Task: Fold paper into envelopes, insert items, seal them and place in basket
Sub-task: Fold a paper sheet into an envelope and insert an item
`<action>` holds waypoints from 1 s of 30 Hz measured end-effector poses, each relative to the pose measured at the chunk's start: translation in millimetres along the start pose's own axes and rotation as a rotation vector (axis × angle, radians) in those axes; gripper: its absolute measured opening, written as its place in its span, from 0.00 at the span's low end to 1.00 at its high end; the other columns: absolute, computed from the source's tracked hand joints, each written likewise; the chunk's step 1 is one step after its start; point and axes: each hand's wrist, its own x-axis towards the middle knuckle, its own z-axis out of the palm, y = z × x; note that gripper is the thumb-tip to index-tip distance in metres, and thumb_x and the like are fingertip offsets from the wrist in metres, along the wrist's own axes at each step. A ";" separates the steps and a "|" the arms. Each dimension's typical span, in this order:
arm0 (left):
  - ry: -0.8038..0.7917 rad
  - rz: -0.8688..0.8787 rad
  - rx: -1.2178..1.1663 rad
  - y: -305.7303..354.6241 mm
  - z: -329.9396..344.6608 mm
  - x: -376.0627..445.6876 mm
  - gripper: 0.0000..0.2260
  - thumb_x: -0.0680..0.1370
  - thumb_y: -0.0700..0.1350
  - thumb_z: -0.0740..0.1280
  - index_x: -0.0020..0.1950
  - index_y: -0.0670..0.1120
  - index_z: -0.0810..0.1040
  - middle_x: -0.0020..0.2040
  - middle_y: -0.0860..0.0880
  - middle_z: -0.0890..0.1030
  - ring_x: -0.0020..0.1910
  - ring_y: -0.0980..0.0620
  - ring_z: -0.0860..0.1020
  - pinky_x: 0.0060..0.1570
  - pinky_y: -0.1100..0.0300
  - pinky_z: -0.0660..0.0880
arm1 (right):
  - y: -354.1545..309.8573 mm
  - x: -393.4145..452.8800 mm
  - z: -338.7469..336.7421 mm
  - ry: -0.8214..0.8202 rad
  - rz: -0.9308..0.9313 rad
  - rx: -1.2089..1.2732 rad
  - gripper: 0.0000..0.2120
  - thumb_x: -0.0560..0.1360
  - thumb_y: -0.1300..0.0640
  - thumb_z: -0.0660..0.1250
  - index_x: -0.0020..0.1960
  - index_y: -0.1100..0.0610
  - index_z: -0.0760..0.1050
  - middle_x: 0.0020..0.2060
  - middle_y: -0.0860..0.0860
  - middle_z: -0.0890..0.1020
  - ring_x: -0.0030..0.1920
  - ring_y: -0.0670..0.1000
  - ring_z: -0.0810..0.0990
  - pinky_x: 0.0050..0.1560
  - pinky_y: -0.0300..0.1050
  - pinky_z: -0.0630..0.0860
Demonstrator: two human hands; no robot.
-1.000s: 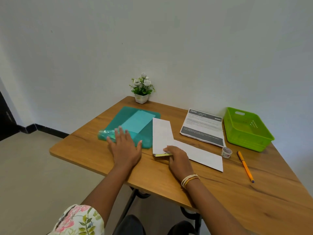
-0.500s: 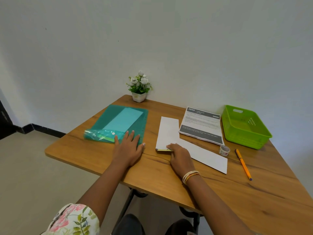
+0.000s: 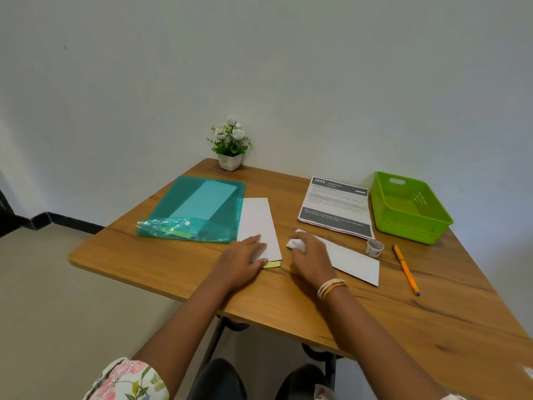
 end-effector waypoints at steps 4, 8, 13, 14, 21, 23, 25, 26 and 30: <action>0.020 -0.036 -0.052 0.9 -0.3 1.9 0.22 0.78 0.56 0.65 0.71 0.54 0.71 0.73 0.56 0.68 0.72 0.54 0.65 0.69 0.53 0.65 | 14.5 8.5 -27.7 -0.040 0.105 -0.064 0.19 0.73 0.59 0.65 0.63 0.51 0.75 0.62 0.53 0.76 0.62 0.52 0.74 0.60 0.44 0.70; 0.113 0.018 -0.063 1.1 1.3 3.2 0.15 0.76 0.53 0.69 0.61 0.52 0.80 0.63 0.54 0.79 0.63 0.55 0.75 0.60 0.57 0.73 | 6.5 0.7 -19.9 -0.169 -0.004 -0.056 0.17 0.74 0.58 0.66 0.62 0.54 0.76 0.59 0.51 0.79 0.57 0.48 0.77 0.58 0.40 0.74; 0.263 0.231 0.037 6.6 1.3 -0.1 0.08 0.77 0.47 0.68 0.51 0.45 0.84 0.47 0.48 0.85 0.44 0.51 0.81 0.41 0.60 0.76 | -4.7 -10.7 4.9 -0.172 -0.202 -0.178 0.18 0.74 0.50 0.68 0.63 0.51 0.75 0.59 0.49 0.78 0.57 0.47 0.76 0.58 0.41 0.75; 0.297 0.257 0.043 7.3 0.8 -0.6 0.07 0.77 0.46 0.68 0.49 0.45 0.84 0.45 0.48 0.84 0.42 0.51 0.81 0.40 0.60 0.75 | -5.9 -12.3 8.1 -0.160 -0.253 -0.220 0.20 0.73 0.48 0.69 0.63 0.50 0.74 0.59 0.48 0.77 0.58 0.48 0.75 0.58 0.42 0.75; 0.473 0.356 0.004 25.3 0.4 -3.9 0.10 0.79 0.48 0.63 0.51 0.44 0.82 0.45 0.48 0.83 0.43 0.53 0.80 0.40 0.60 0.77 | -13.9 -17.8 6.8 -0.027 -0.376 -0.292 0.21 0.71 0.49 0.68 0.63 0.50 0.74 0.59 0.47 0.79 0.57 0.47 0.76 0.58 0.42 0.75; 0.503 0.384 0.047 31.9 -0.2 -1.7 0.14 0.80 0.50 0.60 0.51 0.43 0.82 0.44 0.48 0.83 0.42 0.53 0.80 0.38 0.59 0.77 | -16.7 -21.3 1.5 -0.091 -0.297 -0.109 0.22 0.70 0.51 0.68 0.64 0.50 0.73 0.59 0.48 0.79 0.57 0.47 0.75 0.58 0.42 0.75; 0.519 0.367 0.080 34.0 1.5 -0.8 0.13 0.80 0.49 0.60 0.50 0.44 0.81 0.44 0.48 0.82 0.40 0.52 0.79 0.35 0.60 0.77 | -19.3 -24.8 -3.6 -0.087 -0.216 0.045 0.21 0.72 0.54 0.65 0.65 0.51 0.73 0.61 0.49 0.78 0.60 0.48 0.74 0.62 0.45 0.74; 0.524 0.346 0.085 33.4 3.6 -0.7 0.10 0.80 0.48 0.62 0.49 0.44 0.80 0.44 0.48 0.82 0.39 0.52 0.79 0.34 0.60 0.76 | -19.5 -25.2 -5.7 -0.063 -0.182 0.076 0.20 0.74 0.55 0.64 0.66 0.52 0.73 0.63 0.50 0.77 0.62 0.49 0.74 0.63 0.45 0.72; 0.535 0.314 0.087 33.7 12.0 -6.0 0.04 0.78 0.44 0.67 0.48 0.45 0.79 0.43 0.49 0.80 0.39 0.53 0.76 0.33 0.60 0.74 | -15.1 -24.2 -10.0 -0.065 -0.135 -0.038 0.21 0.74 0.53 0.68 0.66 0.52 0.73 0.63 0.50 0.77 0.62 0.50 0.75 0.60 0.41 0.71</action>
